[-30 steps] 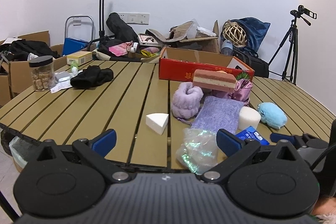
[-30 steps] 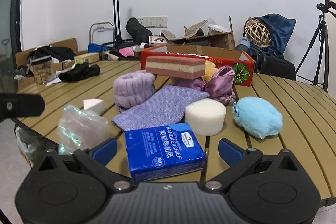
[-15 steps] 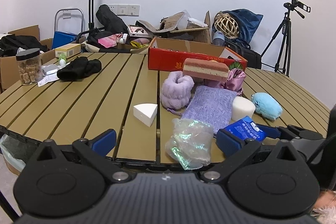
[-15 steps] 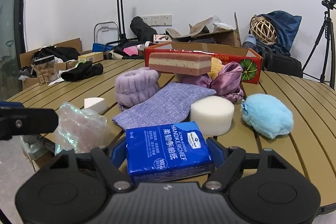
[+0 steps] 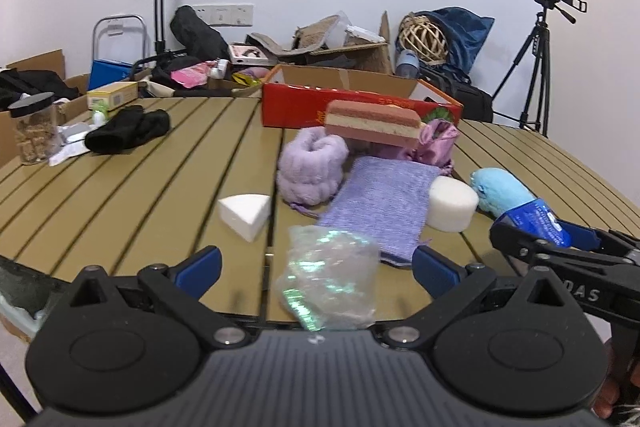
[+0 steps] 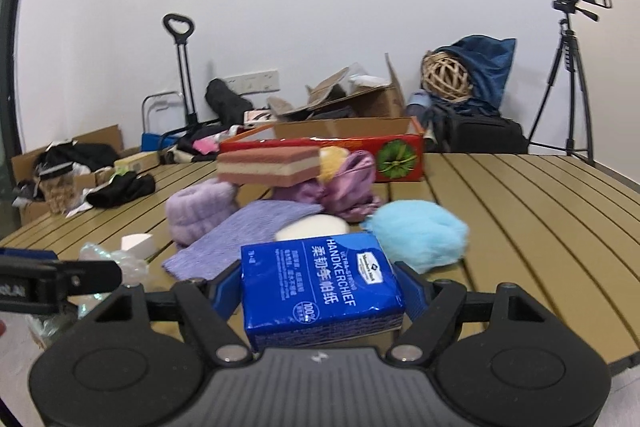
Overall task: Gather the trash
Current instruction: 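Close the right gripper on the blue tissue pack while the left gripper grasps the plastic bag, then carry the tissue pack and plastic bag with both tools over the black bin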
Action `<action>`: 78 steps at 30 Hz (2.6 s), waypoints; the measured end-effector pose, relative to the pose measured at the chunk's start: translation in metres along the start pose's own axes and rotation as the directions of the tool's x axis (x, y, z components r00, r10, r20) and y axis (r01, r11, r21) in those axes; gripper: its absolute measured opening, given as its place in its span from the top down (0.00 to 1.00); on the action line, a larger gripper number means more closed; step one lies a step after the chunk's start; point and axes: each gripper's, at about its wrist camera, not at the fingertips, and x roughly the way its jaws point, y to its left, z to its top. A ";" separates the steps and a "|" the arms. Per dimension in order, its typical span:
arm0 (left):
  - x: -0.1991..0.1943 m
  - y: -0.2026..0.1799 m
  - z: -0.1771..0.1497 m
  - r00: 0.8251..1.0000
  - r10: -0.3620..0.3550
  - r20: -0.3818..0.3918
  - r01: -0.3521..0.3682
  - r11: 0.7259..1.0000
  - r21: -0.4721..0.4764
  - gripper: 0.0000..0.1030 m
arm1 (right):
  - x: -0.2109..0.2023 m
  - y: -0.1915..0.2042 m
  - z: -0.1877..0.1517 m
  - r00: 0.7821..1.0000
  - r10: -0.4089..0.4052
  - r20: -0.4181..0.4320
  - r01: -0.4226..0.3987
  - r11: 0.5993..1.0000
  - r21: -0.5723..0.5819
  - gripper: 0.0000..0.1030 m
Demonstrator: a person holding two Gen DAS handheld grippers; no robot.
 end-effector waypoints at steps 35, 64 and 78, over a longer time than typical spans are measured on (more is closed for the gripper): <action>0.011 -0.016 -0.009 0.999 0.025 0.045 -0.026 0.999 0.031 0.64 | -0.040 -0.029 -0.014 0.998 -0.052 0.035 0.052 0.999 0.007 0.26; -0.079 0.001 -0.035 0.996 -0.011 0.093 0.008 0.999 0.036 0.64 | -0.097 0.007 -0.031 1.000 0.007 -0.007 -0.007 1.000 -0.015 0.26; -0.109 0.010 -0.079 1.000 0.005 -0.008 -0.005 0.999 0.048 0.64 | -0.117 0.027 -0.074 0.986 0.027 -0.166 -0.028 1.000 -0.004 0.26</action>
